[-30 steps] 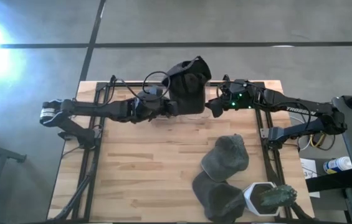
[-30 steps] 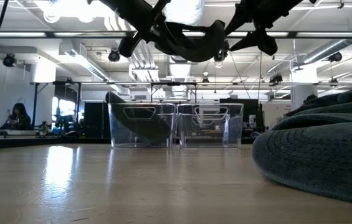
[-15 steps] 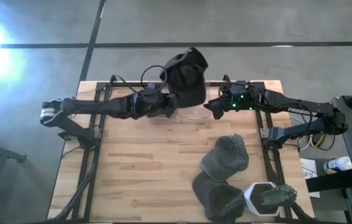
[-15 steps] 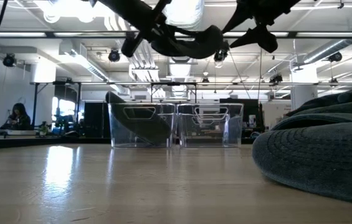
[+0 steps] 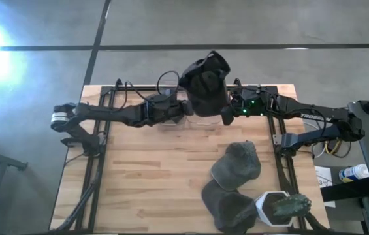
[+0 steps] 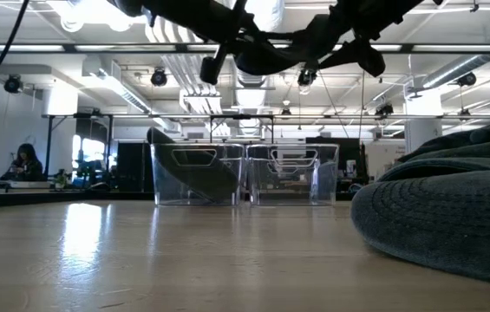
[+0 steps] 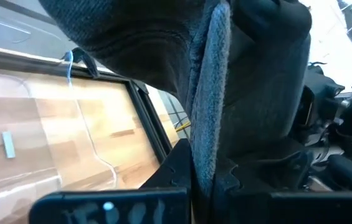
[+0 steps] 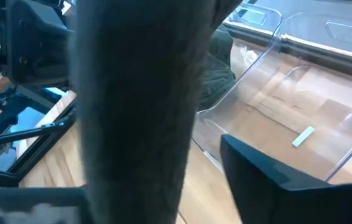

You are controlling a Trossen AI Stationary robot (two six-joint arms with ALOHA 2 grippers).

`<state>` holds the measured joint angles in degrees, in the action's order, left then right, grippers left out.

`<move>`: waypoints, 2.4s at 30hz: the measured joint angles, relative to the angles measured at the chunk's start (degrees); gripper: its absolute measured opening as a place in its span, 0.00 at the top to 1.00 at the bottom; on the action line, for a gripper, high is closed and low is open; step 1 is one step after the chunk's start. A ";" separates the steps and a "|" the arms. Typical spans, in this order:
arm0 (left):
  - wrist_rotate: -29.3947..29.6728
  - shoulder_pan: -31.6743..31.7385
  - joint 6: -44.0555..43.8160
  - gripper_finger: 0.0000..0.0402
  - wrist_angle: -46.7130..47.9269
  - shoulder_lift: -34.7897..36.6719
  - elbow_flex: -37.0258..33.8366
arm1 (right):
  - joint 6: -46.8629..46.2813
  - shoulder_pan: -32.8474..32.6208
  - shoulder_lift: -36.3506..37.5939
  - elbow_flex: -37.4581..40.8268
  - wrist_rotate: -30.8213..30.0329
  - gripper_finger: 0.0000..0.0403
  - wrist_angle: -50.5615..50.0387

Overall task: Pick & Place hat
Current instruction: Put the top black cap into the right transparent bin

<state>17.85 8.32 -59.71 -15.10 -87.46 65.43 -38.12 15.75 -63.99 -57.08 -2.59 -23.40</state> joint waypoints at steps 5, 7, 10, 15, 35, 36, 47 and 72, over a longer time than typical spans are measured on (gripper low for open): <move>-0.19 0.07 0.34 0.95 -0.43 -0.05 0.00 | 1.21 0.00 0.00 0.00 -0.81 0.85 0.08; -0.95 0.04 0.84 0.92 0.19 -0.06 0.00 | 1.34 0.00 0.00 0.02 -1.72 0.94 -0.03; -1.36 -0.15 0.97 0.87 3.91 -0.04 0.02 | 1.40 0.11 -0.01 0.09 -2.47 0.95 -0.40; -1.05 -0.16 1.80 0.76 13.24 0.84 0.09 | 1.41 0.11 -0.13 0.09 -4.95 0.96 -2.65; 12.04 -15.61 0.07 0.63 69.75 14.10 0.02 | 1.74 0.96 -14.83 -13.38 -17.39 0.97 -26.61; 12.19 -16.05 -0.28 0.63 70.45 14.14 0.02 | 2.23 1.28 -17.38 -15.38 -17.94 0.97 -28.71; 12.04 -18.91 0.58 0.63 76.50 14.23 -0.07 | 2.22 2.89 -40.86 -44.07 -13.40 0.97 -61.48; 16.32 -18.95 7.68 0.64 76.12 14.69 -0.07 | -8.70 4.11 -52.50 -54.32 -2.08 0.92 -66.53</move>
<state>34.16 -10.63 -52.04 61.02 -72.77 65.36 -46.83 19.86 -116.49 -111.40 -4.67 -89.93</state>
